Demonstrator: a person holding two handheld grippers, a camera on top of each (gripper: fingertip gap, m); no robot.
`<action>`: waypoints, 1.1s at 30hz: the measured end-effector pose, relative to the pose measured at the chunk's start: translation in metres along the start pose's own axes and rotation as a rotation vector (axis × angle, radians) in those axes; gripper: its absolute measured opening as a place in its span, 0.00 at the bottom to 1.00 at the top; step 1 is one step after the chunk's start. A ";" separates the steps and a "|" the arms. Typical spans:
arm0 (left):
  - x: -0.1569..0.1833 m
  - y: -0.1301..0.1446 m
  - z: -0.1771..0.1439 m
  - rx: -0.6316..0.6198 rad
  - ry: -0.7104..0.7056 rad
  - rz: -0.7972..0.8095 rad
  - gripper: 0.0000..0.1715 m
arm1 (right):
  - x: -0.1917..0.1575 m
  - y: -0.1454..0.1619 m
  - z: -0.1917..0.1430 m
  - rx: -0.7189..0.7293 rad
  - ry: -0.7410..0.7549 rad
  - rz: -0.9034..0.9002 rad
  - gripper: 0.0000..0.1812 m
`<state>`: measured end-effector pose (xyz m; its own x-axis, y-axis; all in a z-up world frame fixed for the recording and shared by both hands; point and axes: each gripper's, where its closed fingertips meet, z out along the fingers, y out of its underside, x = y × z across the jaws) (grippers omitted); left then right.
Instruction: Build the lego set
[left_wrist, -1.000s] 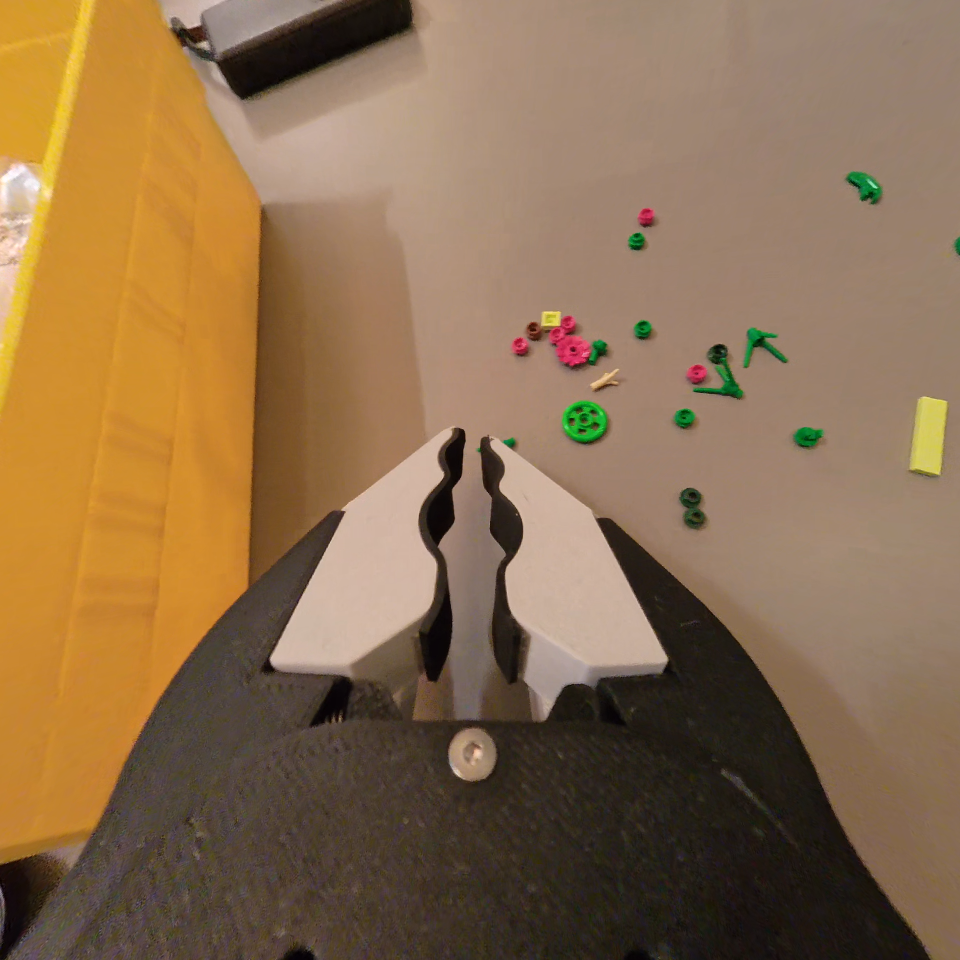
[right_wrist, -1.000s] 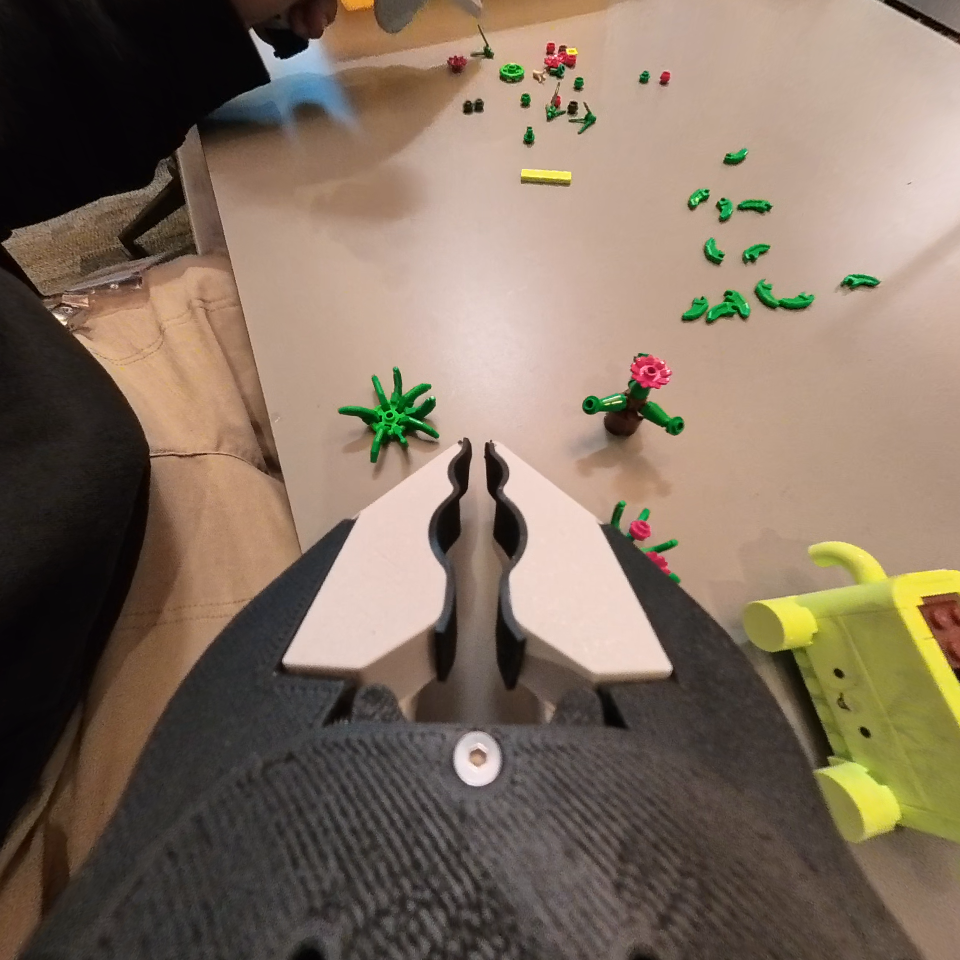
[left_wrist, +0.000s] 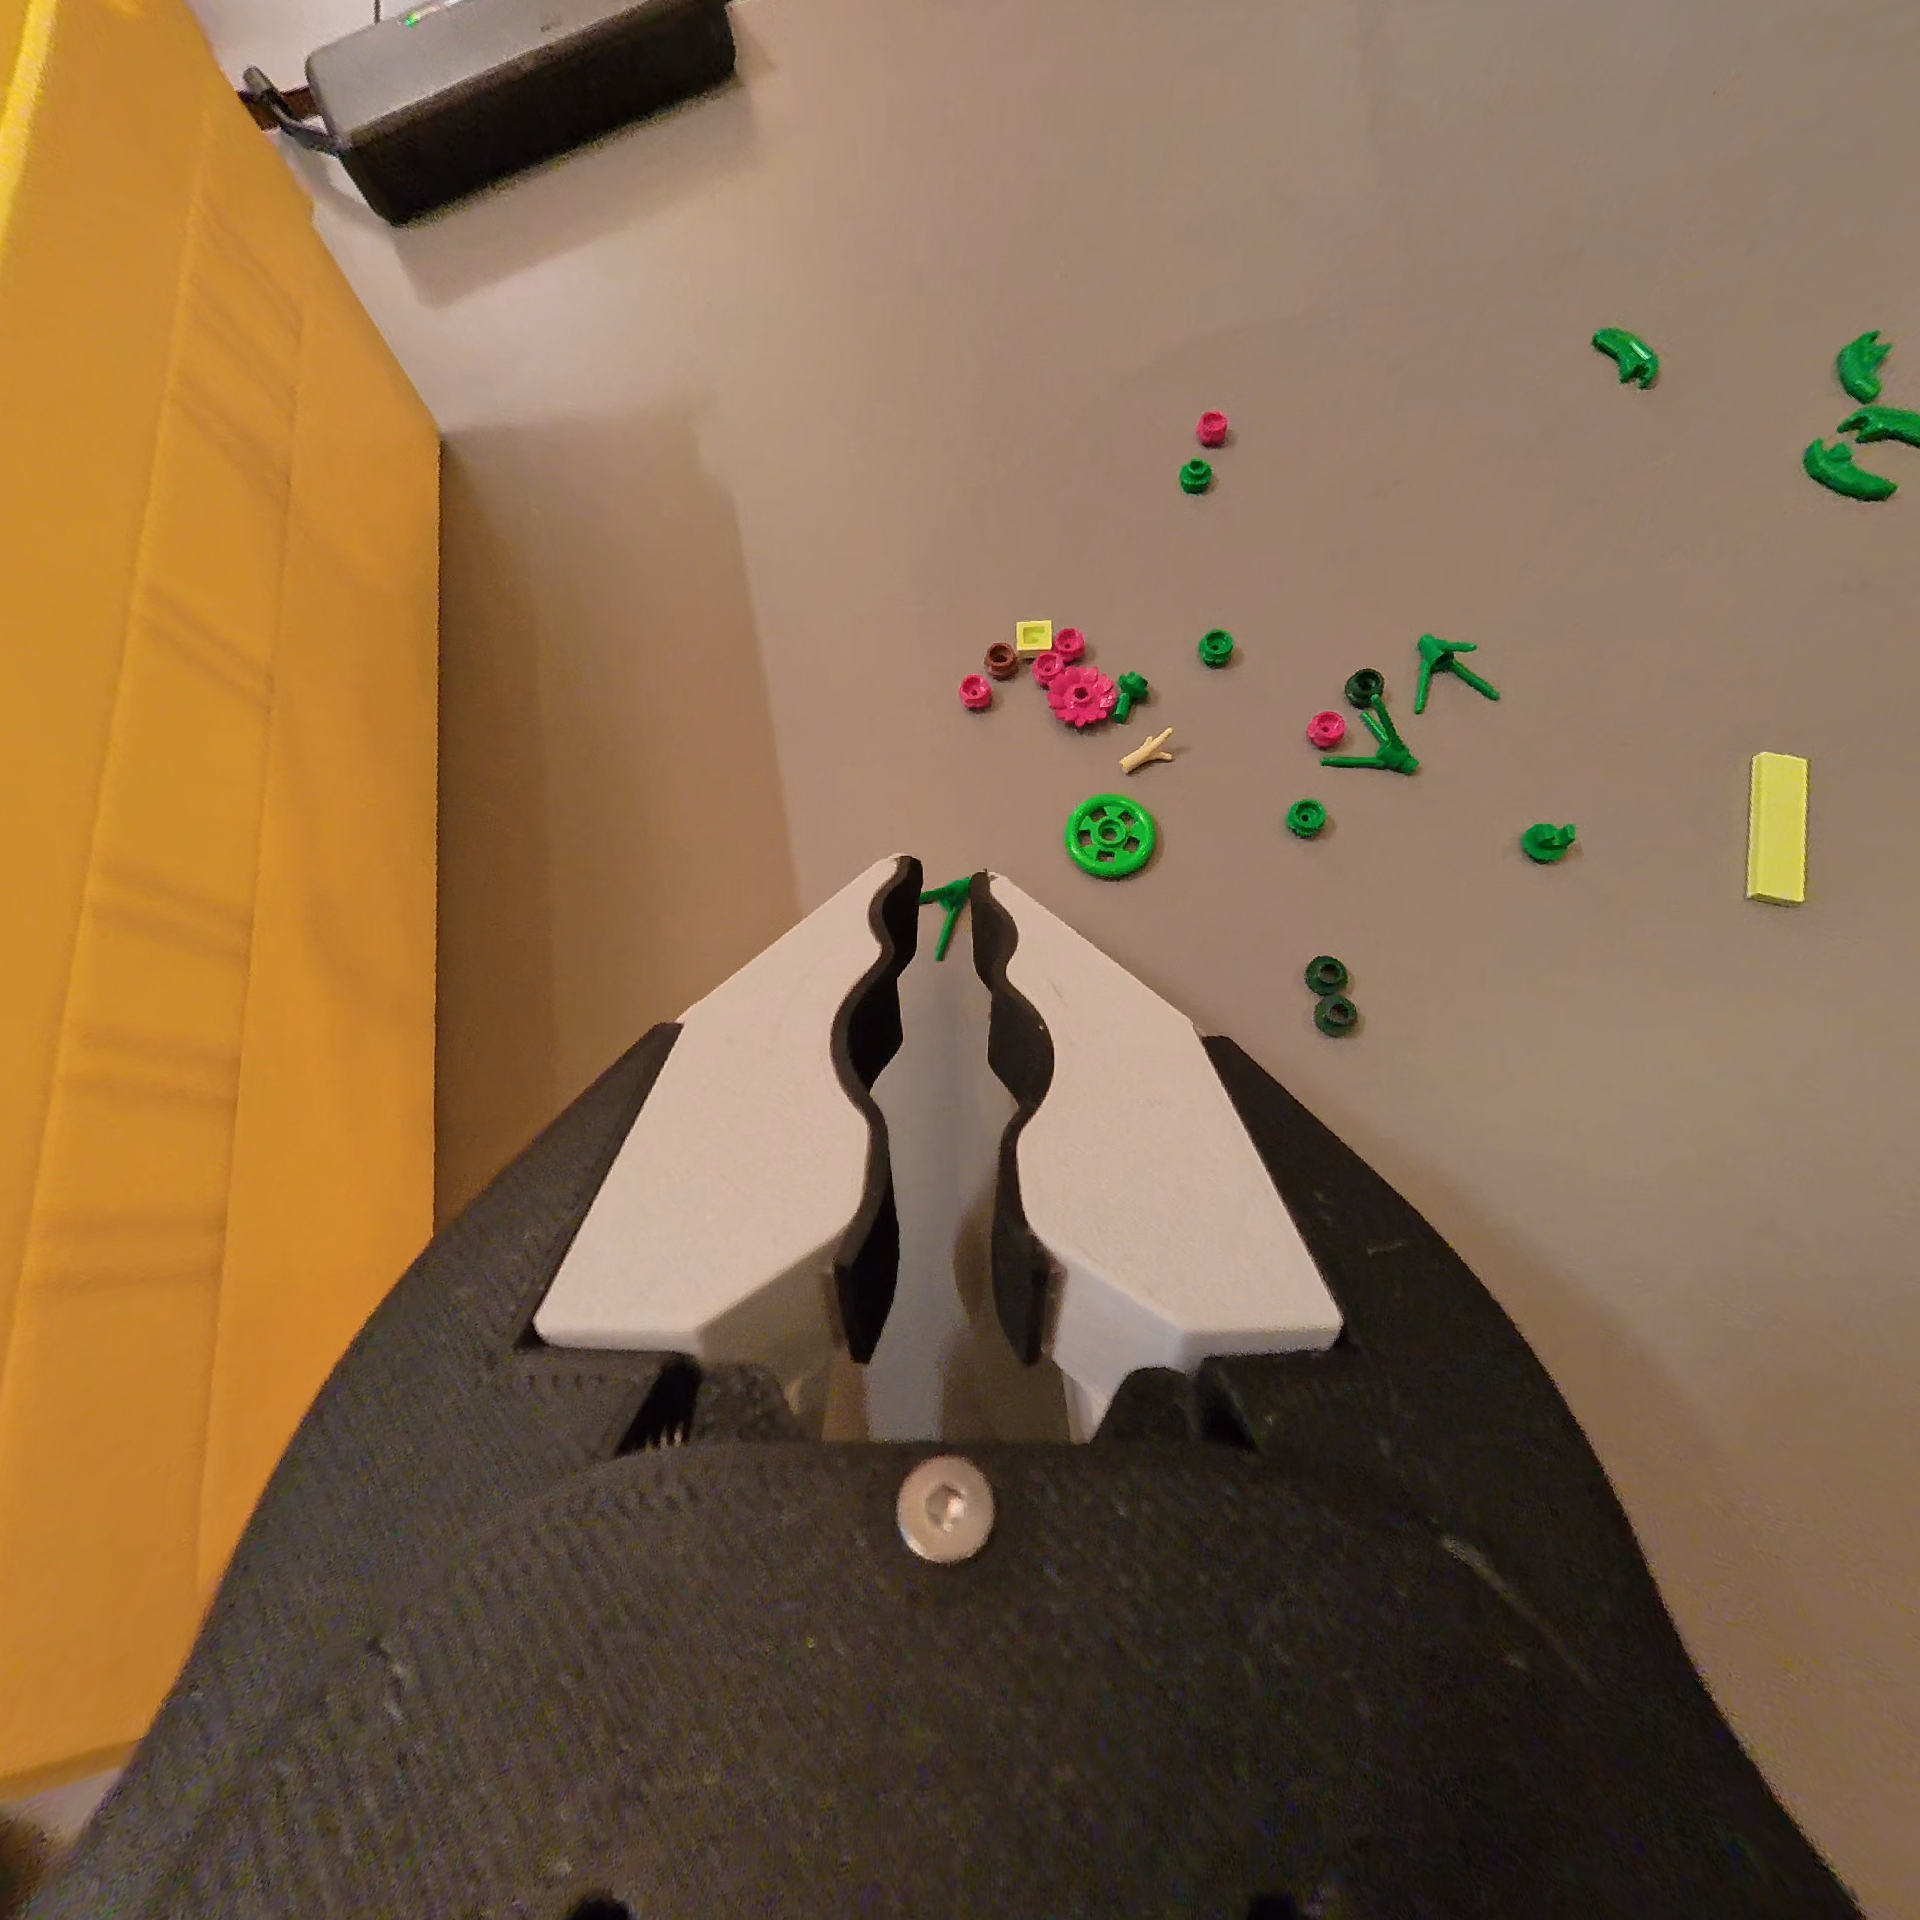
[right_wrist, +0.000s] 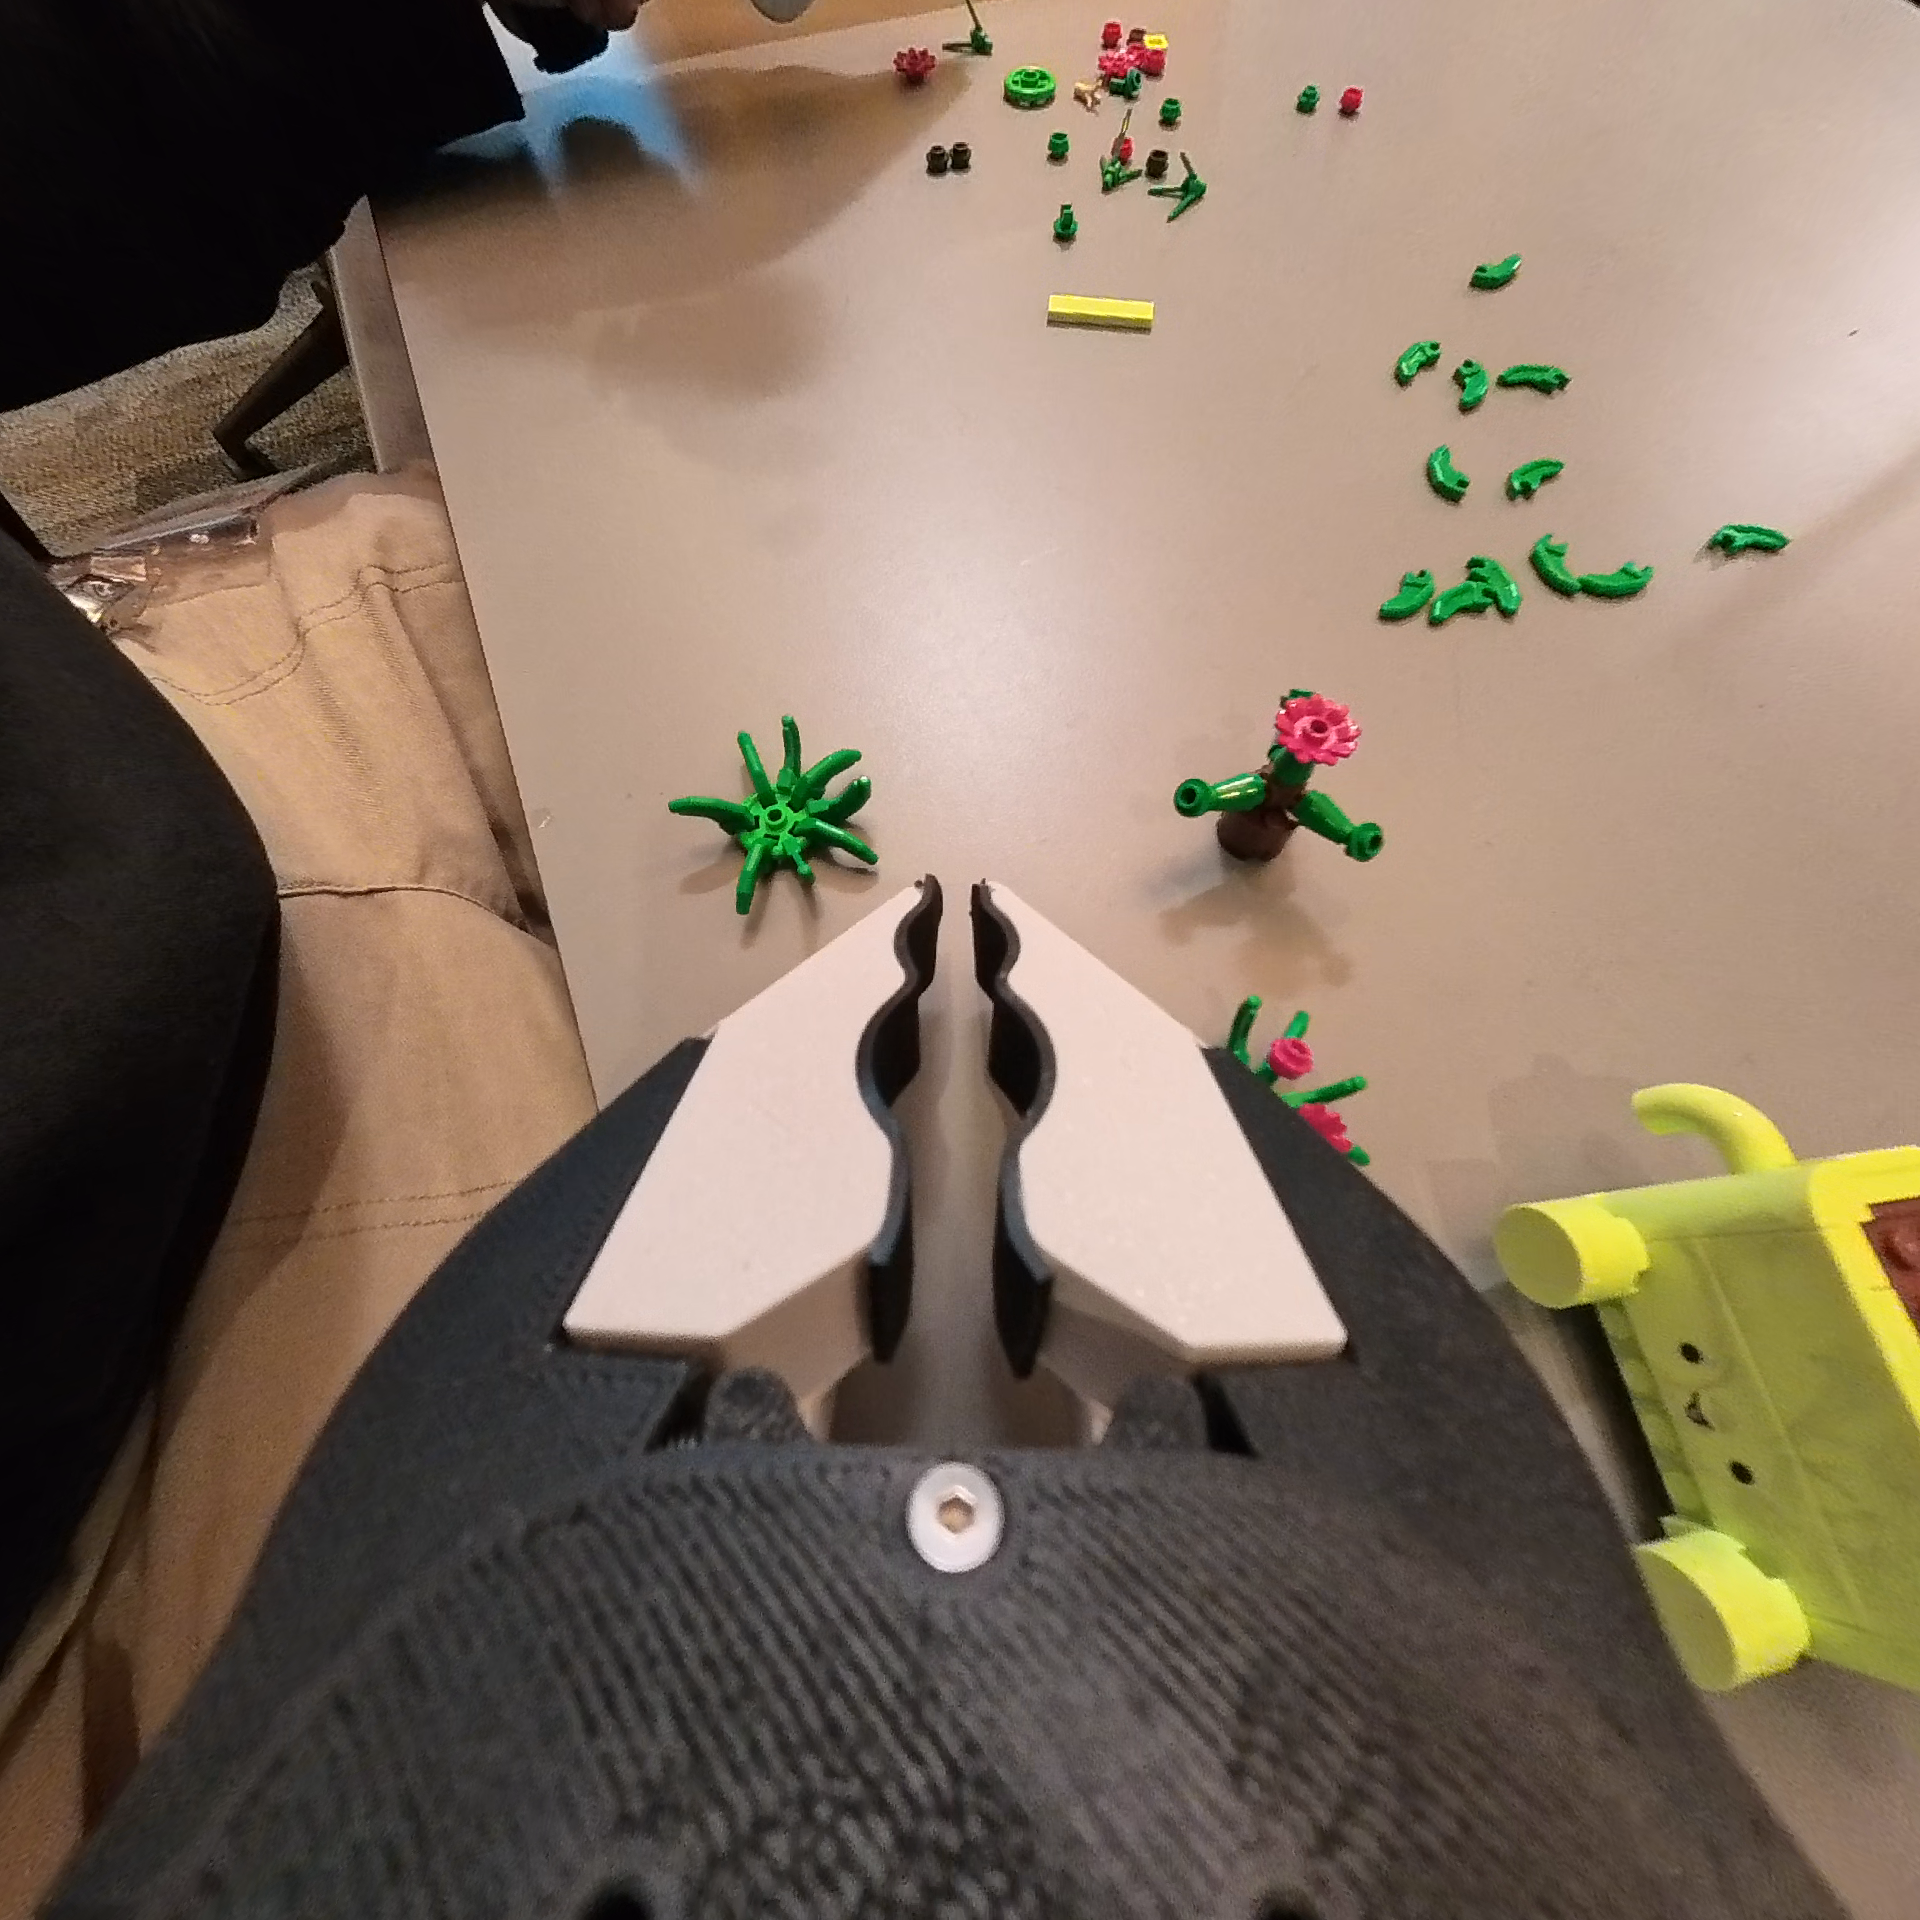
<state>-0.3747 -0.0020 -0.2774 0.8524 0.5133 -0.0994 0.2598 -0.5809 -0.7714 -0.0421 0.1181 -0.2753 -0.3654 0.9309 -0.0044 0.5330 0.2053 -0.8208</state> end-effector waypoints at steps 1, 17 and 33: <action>0.001 0.000 0.000 0.002 0.001 0.004 0.05 | 0.000 0.000 0.000 0.000 0.000 0.000 0.03; 0.237 -0.047 -0.010 0.038 0.630 0.255 0.13 | 0.000 0.002 0.001 -0.014 -0.009 0.005 0.03; 0.292 -0.037 0.029 -0.101 0.849 0.453 0.14 | 0.000 0.003 0.002 -0.025 0.019 -0.028 0.03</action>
<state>-0.1489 0.1878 -0.2961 0.9149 -0.3773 0.1433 -0.1707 -0.6833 -0.7099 -0.0423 0.1177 -0.2791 -0.3661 0.9301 0.0290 0.5418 0.2384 -0.8060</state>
